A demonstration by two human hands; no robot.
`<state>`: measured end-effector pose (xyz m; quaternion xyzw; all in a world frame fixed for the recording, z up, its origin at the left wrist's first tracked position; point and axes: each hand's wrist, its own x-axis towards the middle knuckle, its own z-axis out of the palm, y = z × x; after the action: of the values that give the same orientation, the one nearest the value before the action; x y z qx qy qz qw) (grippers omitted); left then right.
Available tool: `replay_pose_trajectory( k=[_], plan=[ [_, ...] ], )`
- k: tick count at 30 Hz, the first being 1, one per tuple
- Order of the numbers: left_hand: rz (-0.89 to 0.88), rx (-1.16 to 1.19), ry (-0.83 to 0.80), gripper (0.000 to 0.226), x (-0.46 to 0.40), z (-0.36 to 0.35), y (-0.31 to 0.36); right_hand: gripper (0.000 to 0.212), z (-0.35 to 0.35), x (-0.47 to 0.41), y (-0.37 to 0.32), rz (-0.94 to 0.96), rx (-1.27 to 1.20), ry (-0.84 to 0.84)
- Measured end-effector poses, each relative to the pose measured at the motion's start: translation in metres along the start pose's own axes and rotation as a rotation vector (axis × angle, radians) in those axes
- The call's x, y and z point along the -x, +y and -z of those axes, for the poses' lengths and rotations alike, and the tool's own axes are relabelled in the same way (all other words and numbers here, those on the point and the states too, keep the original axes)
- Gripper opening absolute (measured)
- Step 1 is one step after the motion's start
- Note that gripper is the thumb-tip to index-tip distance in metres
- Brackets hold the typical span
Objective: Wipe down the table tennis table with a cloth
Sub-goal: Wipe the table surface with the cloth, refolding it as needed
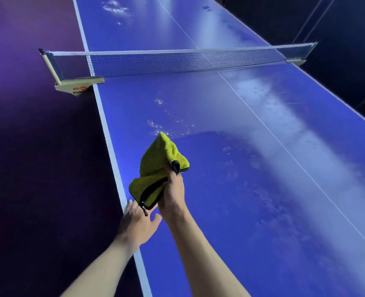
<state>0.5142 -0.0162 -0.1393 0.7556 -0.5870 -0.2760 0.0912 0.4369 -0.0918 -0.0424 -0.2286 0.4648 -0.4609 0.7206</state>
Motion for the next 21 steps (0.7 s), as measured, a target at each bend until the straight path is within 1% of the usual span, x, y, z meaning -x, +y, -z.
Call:
replay_pose_trajectory(
  k=[1,2,3,4,6,8,10,12,15,17,19,21],
  plan=[
    [-0.008,-0.031,0.006,0.037,0.000,0.001,-0.003,0.022,0.006,0.005,-0.010,0.031,0.005,0.019],
    [-0.032,-0.111,-0.003,0.035,-0.008,0.006,-0.005,0.021,0.015,0.009,-0.017,0.050,-0.015,0.053],
    [-0.067,-0.123,-0.055,0.036,-0.010,0.008,-0.006,0.023,0.025,0.008,-0.022,0.059,-0.025,0.083],
    [-0.080,-0.140,-0.096,0.041,-0.006,0.006,-0.006,0.028,0.029,0.009,-0.028,0.065,-0.030,0.105],
    [-0.158,-0.147,-0.118,0.053,-0.006,0.002,-0.010,0.035,0.034,0.005,-0.035,0.071,-0.027,0.155],
    [-0.183,-0.197,-0.157,0.062,-0.011,0.008,-0.014,0.031,0.037,-0.002,-0.041,0.085,-0.020,0.201],
    [-0.191,-0.282,-0.191,0.064,-0.015,0.008,-0.017,0.030,0.038,-0.015,-0.041,0.081,-0.031,0.262],
    [-0.243,-0.362,-0.147,0.057,-0.027,0.018,-0.014,0.032,0.039,-0.031,-0.038,0.092,-0.043,0.324],
    [-0.410,-0.430,-0.047,0.031,-0.056,0.034,-0.023,0.032,0.042,-0.057,-0.035,0.114,-0.067,0.452],
    [-0.441,-0.385,-0.007,0.020,-0.070,0.045,-0.034,0.036,0.044,-0.069,-0.036,0.127,-0.083,0.518],
    [-0.454,-0.365,-0.001,0.021,-0.084,0.059,-0.043,0.036,0.047,-0.079,-0.040,0.145,-0.086,0.579],
    [-0.455,-0.349,-0.007,0.030,-0.096,0.074,-0.045,0.036,0.050,-0.088,-0.048,0.168,-0.085,0.637]
  ],
)
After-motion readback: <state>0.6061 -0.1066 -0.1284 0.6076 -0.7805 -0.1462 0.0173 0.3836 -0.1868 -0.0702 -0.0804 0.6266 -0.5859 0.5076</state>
